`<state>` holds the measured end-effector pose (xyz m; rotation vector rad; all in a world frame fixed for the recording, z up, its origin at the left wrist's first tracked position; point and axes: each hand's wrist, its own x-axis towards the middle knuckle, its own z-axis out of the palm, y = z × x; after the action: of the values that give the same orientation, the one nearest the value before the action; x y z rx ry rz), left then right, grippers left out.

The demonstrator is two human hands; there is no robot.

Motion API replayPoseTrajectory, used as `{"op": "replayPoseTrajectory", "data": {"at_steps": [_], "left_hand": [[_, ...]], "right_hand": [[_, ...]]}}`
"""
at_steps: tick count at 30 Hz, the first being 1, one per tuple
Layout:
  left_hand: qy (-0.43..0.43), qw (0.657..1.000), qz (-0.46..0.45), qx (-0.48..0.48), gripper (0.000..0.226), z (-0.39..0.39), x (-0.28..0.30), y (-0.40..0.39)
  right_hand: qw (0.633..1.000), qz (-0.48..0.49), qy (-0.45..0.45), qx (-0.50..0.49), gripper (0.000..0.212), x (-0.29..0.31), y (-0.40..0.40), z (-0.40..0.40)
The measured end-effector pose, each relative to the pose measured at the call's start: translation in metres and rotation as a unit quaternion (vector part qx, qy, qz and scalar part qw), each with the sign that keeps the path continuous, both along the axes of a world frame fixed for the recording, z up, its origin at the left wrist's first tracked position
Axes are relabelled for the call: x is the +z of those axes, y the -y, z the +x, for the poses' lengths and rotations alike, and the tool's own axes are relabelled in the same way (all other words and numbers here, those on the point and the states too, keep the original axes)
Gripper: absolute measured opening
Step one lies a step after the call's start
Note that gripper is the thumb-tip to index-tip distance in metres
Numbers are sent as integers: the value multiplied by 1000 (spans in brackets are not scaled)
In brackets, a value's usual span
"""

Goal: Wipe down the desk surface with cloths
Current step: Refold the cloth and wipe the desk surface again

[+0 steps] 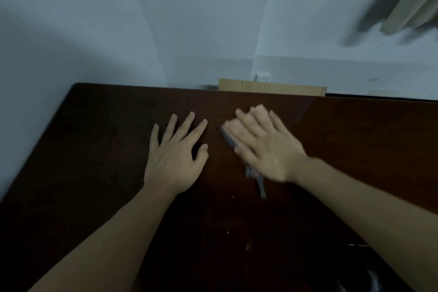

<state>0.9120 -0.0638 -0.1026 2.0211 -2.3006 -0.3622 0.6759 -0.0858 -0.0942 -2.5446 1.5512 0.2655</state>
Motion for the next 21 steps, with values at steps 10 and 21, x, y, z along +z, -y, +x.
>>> {"op": "replayPoseTrajectory", "data": {"at_steps": [10, 21], "left_hand": [[-37, 999, -8, -3, 58, 3, 1, -3], [38, 999, -1, 38, 68, 92, 7, -15]], "right_hand": [[999, 8, 2, -36, 60, 5, 0, 30], [999, 13, 2, 36, 61, 2, -16, 34]]}}
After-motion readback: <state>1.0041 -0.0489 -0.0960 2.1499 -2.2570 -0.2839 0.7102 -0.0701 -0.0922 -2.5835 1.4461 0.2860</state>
